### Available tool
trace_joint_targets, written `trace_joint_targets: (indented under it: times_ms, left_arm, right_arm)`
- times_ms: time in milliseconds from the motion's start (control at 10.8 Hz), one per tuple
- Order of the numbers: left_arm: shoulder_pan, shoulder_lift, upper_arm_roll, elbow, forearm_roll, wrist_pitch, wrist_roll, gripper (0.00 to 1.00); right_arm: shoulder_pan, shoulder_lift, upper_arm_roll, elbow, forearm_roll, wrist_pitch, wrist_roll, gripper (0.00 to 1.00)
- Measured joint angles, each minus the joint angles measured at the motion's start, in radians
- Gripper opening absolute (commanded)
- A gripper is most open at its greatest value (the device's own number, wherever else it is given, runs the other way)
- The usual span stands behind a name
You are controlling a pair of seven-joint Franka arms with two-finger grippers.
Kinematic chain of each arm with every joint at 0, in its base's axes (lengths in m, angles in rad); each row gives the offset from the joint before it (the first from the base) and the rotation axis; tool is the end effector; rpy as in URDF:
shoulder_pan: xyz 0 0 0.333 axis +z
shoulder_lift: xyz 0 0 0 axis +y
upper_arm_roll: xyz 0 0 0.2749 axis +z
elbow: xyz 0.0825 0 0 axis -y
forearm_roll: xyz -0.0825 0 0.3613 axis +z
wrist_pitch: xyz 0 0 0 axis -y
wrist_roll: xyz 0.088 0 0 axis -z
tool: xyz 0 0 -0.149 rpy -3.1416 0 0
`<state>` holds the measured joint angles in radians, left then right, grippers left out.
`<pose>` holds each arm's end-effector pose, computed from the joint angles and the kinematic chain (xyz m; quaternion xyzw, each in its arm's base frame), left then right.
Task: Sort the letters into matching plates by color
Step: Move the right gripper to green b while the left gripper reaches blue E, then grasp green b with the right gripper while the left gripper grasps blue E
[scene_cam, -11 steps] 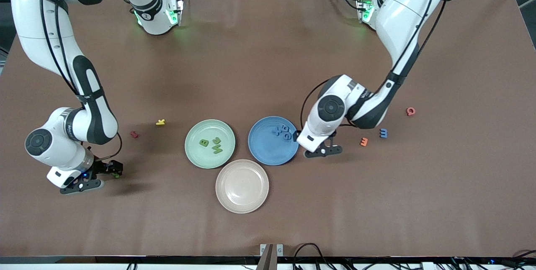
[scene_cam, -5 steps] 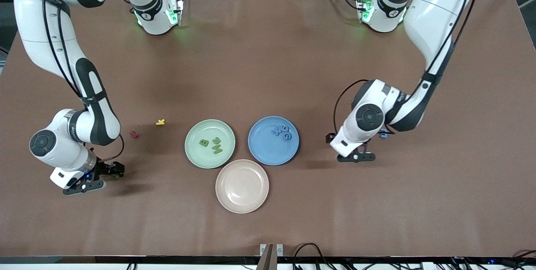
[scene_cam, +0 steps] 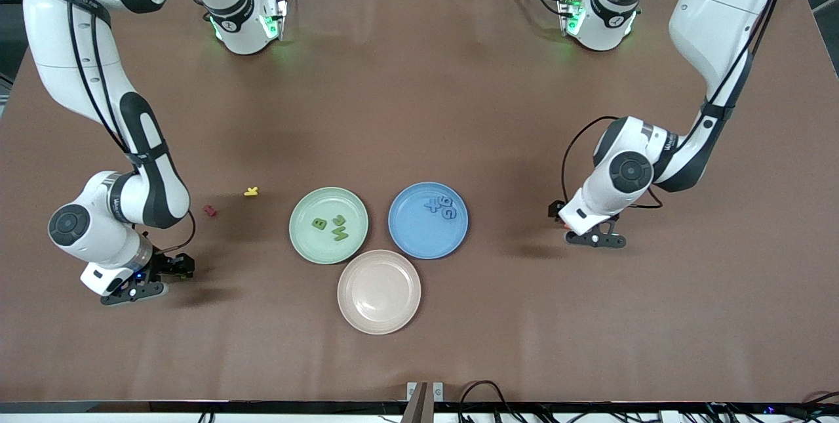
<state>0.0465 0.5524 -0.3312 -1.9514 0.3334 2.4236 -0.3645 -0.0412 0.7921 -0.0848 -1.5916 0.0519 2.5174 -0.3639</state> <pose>0.5564 -0.1581 0.1432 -0.9974 0.0670 0.0094 0.0248 0.6648 -0.0789 0.1273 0.9912 0.1130 0.0633 0.0289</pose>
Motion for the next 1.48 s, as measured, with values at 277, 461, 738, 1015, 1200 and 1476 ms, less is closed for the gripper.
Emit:
trace_joint_targets:
  times_ms: [277, 461, 738, 1015, 1200, 1476]
  left_arm:
    - [0.037, -0.021, -0.002, -0.061, 0.012, 0.020, 0.048, 1.00]
    - [0.063, -0.031, -0.003, -0.081, 0.025, 0.020, 0.049, 1.00]
    - [0.091, -0.041, -0.003, -0.104, 0.034, 0.029, 0.051, 1.00]
    - [0.121, -0.042, -0.007, -0.151, 0.035, 0.122, 0.051, 1.00]
    - [0.129, -0.042, -0.008, -0.172, 0.035, 0.147, 0.052, 1.00]
    - [0.166, -0.043, -0.011, -0.189, 0.035, 0.169, 0.089, 1.00]
  right_arm:
    - [0.000, 0.005, 0.000, -0.016, 0.000, 0.019, 0.000, 0.74]
    - [0.000, 0.004, 0.002, -0.024, 0.000, 0.030, 0.000, 0.72]
    - [0.000, 0.002, 0.003, -0.027, -0.001, 0.030, 0.000, 0.68]
    - [0.000, -0.002, 0.004, -0.032, -0.001, 0.031, 0.000, 0.62]
    - [-0.001, -0.006, 0.004, -0.038, -0.001, 0.031, 0.000, 0.61]
    - [-0.007, -0.016, 0.003, -0.055, -0.001, 0.031, 0.000, 0.58]
